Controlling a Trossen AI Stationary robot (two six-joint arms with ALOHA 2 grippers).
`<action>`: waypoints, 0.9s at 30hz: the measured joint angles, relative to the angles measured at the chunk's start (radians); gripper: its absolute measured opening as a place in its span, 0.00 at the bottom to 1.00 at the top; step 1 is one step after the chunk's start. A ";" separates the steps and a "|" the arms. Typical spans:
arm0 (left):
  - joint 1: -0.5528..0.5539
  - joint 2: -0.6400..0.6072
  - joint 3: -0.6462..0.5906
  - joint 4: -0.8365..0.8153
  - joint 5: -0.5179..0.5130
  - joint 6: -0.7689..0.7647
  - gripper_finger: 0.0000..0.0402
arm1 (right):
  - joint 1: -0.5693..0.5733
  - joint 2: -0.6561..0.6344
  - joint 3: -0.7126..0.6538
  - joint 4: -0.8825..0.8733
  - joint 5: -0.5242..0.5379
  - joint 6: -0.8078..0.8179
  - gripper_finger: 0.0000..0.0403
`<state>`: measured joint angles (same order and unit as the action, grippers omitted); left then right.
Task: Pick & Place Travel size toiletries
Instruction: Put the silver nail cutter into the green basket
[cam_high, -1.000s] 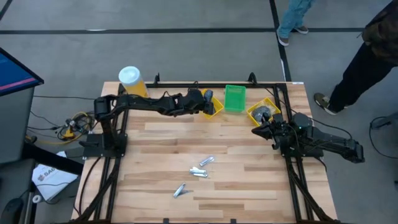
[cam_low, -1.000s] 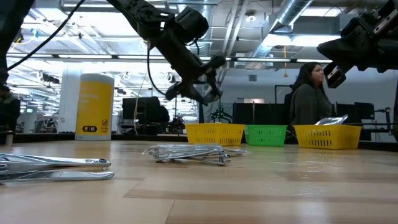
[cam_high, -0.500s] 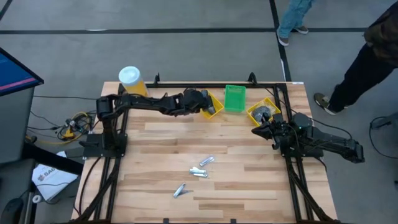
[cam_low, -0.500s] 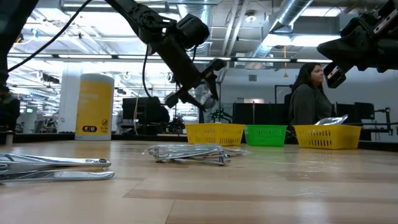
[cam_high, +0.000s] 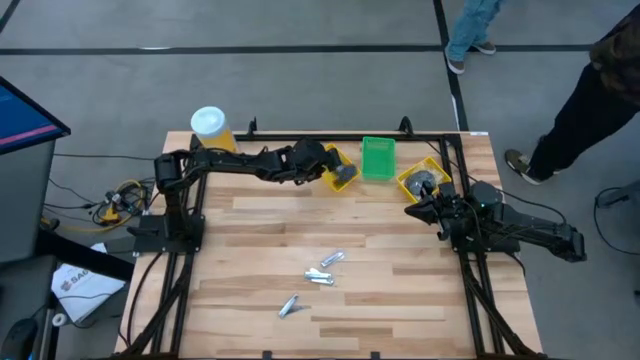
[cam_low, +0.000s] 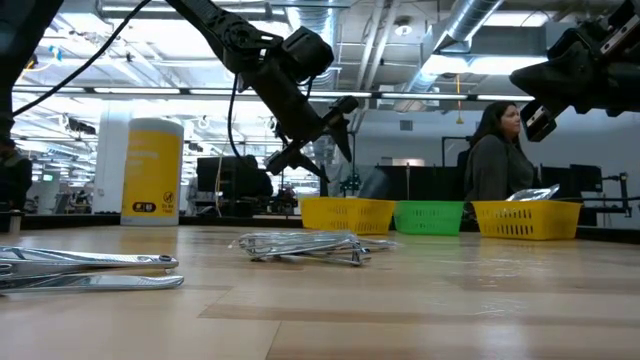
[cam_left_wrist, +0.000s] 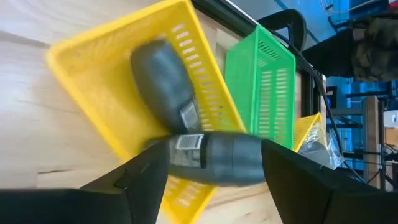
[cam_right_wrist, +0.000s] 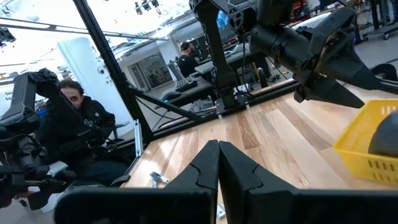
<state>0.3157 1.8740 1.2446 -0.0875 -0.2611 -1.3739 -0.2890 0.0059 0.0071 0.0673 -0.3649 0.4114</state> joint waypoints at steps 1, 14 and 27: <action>0.000 0.000 0.000 0.000 0.006 0.001 0.62 | 0.000 0.000 0.000 0.000 0.000 0.000 0.00; -0.116 -0.230 -0.002 0.025 0.044 0.358 0.60 | 0.000 0.000 0.000 0.162 0.000 0.067 0.00; -0.483 -0.653 -0.127 0.029 -0.350 0.770 0.44 | 0.017 0.029 0.049 0.221 0.049 0.099 0.10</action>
<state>-0.1676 1.2210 1.1178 -0.0587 -0.6115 -0.6040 -0.2715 0.0346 0.0557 0.2885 -0.3162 0.5108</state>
